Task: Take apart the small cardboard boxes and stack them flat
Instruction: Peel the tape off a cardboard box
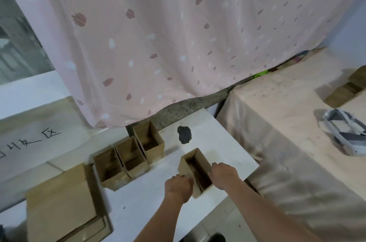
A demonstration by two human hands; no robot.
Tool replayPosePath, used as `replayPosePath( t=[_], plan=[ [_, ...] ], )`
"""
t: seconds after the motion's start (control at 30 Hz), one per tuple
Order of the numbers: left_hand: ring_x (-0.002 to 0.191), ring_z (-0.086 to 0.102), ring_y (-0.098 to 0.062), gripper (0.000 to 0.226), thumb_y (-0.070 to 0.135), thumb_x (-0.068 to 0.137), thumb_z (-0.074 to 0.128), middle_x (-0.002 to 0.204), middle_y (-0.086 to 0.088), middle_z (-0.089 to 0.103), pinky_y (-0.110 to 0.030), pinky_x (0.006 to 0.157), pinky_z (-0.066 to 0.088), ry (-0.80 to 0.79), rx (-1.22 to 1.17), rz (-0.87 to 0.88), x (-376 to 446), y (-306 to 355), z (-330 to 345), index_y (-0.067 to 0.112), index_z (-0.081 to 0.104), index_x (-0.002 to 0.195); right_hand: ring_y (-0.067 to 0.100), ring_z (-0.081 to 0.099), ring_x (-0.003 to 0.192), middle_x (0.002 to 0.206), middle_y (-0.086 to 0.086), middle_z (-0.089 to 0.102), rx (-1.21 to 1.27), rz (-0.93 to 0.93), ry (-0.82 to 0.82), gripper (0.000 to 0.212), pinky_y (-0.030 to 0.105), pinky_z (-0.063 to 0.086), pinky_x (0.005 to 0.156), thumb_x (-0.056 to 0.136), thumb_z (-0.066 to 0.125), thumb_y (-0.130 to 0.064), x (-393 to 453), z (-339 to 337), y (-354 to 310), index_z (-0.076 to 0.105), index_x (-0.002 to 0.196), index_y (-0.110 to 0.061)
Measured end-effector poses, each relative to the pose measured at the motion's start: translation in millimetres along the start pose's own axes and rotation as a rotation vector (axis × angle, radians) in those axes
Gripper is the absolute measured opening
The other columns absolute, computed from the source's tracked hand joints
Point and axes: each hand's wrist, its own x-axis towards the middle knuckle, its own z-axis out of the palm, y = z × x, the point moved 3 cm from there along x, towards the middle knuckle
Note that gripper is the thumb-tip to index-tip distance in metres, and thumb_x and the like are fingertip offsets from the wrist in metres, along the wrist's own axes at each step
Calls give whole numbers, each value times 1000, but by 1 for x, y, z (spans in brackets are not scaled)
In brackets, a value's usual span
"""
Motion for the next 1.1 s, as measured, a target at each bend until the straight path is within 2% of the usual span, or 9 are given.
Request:
replayPosePath(
  t=[0.1,0.2,0.37,0.53,0.67,0.73,0.9,1.0,1.1],
  plan=[
    [106,60,-28,28,25,107,38,116,-11,61,-38,83,49,-20,-70,-79,10,0,0,17,52,130,23,61,109,120,5,62,-33,-36,-28,33,30,43,79,103,41,-38,21,2,-2,52,122,-14],
    [100,63,-25,28,29,108,38,111,-8,64,-36,83,51,-18,-181,-161,20,1,-1,17,55,126,20,62,104,117,1,63,10,-27,-32,29,28,41,73,101,44,-37,42,9,3,54,118,-16],
    [106,64,-26,46,42,107,25,115,-6,66,-36,82,49,-21,-368,-393,47,3,-5,16,61,119,21,61,104,114,1,63,159,-79,-115,34,29,41,72,99,43,-45,82,12,13,54,116,-17],
    [108,64,-26,30,22,101,37,118,-7,65,-33,83,50,-73,-458,-639,70,22,-6,11,60,116,19,62,93,97,0,60,310,-270,-185,16,26,41,67,98,46,-30,112,18,26,55,97,-16],
    [104,66,-23,30,19,99,35,114,-5,68,-31,79,50,-48,-558,-819,86,49,-20,12,60,114,21,65,94,102,4,67,439,-335,-169,20,30,52,79,97,43,-19,127,4,46,61,97,-11],
    [99,67,-22,29,19,100,34,110,-4,69,-29,74,48,-2,-594,-865,98,61,-30,13,59,111,20,65,93,101,3,67,451,-362,-136,22,30,52,78,98,43,-19,135,-7,59,63,98,-11],
    [81,60,-19,22,17,99,32,99,-6,70,-27,67,45,116,-706,-880,122,97,-58,14,53,95,15,59,74,81,-3,60,454,-453,-46,22,25,45,64,99,43,-18,155,-33,95,52,79,-19],
    [76,58,-19,22,15,100,31,93,-5,68,-25,61,42,183,-781,-900,128,111,-69,15,49,87,17,59,73,77,-3,57,437,-503,-17,23,27,43,62,98,44,-16,163,-45,109,52,77,-18],
    [79,62,-21,25,20,100,37,93,-8,69,-37,73,52,255,-1024,-964,131,120,-74,11,57,88,19,64,77,84,1,64,401,-546,21,21,27,47,63,99,44,-17,164,-54,118,58,83,-15]
  ],
)
